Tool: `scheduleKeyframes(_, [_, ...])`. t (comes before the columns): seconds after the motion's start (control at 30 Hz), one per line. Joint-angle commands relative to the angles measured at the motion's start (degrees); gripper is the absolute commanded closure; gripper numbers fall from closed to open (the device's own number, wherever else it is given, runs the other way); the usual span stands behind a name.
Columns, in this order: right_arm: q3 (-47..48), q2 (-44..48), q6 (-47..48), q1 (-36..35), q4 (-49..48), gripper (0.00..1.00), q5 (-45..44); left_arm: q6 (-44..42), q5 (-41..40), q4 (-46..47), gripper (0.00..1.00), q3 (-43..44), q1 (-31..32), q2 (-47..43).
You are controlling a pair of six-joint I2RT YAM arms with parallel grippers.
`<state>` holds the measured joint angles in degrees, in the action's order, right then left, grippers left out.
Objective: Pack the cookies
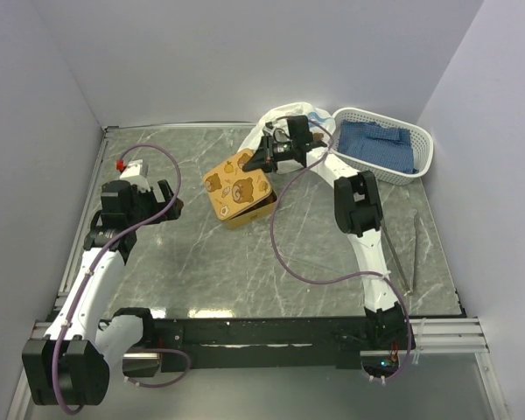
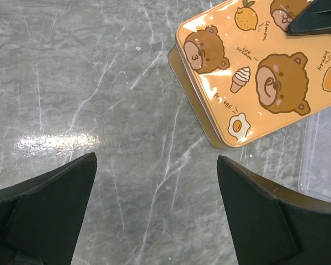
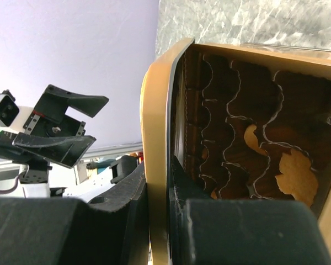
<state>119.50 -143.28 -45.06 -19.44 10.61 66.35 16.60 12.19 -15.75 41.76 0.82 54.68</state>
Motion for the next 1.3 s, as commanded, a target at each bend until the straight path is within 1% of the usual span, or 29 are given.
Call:
scheduleKeyframes(0.0, [-0.5,4.24,1.2,1.69,-0.68,0.88,0.1,-0.87,1.09,0.72,0.04,2.54,-0.38,0.08])
scheduleKeyframes(0.5, [-0.59,3.36,1.99,2.3,0.37,0.8,0.54,-0.78,1.44,0.63,0.04,2.54,-0.47,0.43])
scheduleKeyframes(0.7, [-0.41,3.62,2.87,3.09,1.16,0.74,0.28,-0.78,1.88,0.81,0.04,2.45,-0.47,0.61])
scheduleKeyframes(0.8, [-0.24,3.28,3.22,3.27,1.6,0.71,0.36,-0.87,3.19,0.55,0.04,2.54,-0.47,1.92])
scheduleKeyframes(0.93, [0.82,2.66,4.19,3.45,3.01,0.71,0.27,0.27,3.99,0.89,0.04,2.36,-0.47,5.34])
scheduleKeyframes(1.0, [1.17,2.13,4.54,3.71,3.36,0.71,0.27,1.06,3.9,1.16,0.01,2.45,-0.56,7.45])
scheduleKeyframes(1.1, [1.17,1.78,4.98,3.88,3.8,0.71,0.36,3.78,4.42,0.9,0.1,4.82,-0.47,13.51])
scheduleKeyframes(1.13, [1.17,1.78,4.98,4.06,3.8,0.71,0.36,4.57,4.95,0.63,0.16,5.69,-0.47,17.1])
scheduleKeyframes(1.2, [1.43,1.96,4.98,4.32,3.89,0.72,0.28,7.3,5.48,0.8,0.23,8.51,-0.29,20.63])
scheduleKeyframes(1.23, [1.52,1.96,4.98,4.5,3.8,0.72,0.27,8.7,5.05,0.55,0.28,9.65,-0.03,24.3])
scheduleKeyframes(1.27, [1.61,2.04,4.98,4.5,3.89,0.73,0.27,9.06,3.39,0.11,0.3,12.62,0.58,26.17])
